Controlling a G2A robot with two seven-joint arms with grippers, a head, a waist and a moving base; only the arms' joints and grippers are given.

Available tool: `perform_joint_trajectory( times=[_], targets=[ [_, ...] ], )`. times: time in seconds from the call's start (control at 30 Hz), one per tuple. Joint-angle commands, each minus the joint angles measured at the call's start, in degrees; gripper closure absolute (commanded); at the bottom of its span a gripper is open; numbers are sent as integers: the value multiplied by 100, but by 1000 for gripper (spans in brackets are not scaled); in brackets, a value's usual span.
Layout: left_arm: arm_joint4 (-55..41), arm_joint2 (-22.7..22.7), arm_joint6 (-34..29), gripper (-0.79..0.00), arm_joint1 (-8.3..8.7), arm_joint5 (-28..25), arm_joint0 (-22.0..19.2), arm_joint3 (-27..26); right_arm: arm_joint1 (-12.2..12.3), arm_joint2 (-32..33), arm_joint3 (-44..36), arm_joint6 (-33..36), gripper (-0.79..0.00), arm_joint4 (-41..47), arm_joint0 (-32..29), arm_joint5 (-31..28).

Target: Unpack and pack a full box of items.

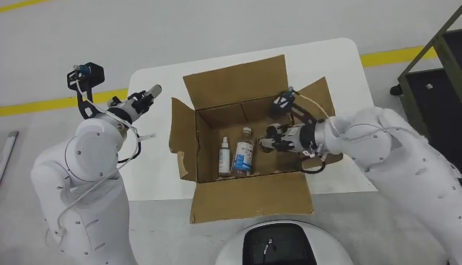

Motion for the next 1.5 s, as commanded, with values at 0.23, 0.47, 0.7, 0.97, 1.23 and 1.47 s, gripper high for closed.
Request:
perform_joint_trajectory(
  times=[0.23, 0.47, 0.7, 0.97, 1.23, 1.47],
  targets=[
    [0, 0, 0, -785, 0, 0, 0, 0, -375, -1466, 893, -68, 0, -1308, 726, 263],
    [0, 0, 0, -785, 0, 0, 0, 0, -570, -1789, 1344, -218, 0, -1639, 960, 510],
    [0, 0, 0, -785, 0, 0, 0, 0, -695, -1922, 1624, -197, -256, -1775, 1053, 538],
    [0, 0, 0, -785, 0, 0, 0, 0, -781, -1805, 1702, -268, -289, -1664, 1090, 582],
    [0, 0, 0, -785, 0, 0, 0, 0, -429, 34, 470, -617, 0, -996, 660, 585],
    [0, 0, 0, -785, 0, 0, 0, 0, -29, 2683, -927, -1089, 0, -374, -557, 116]
  ],
)
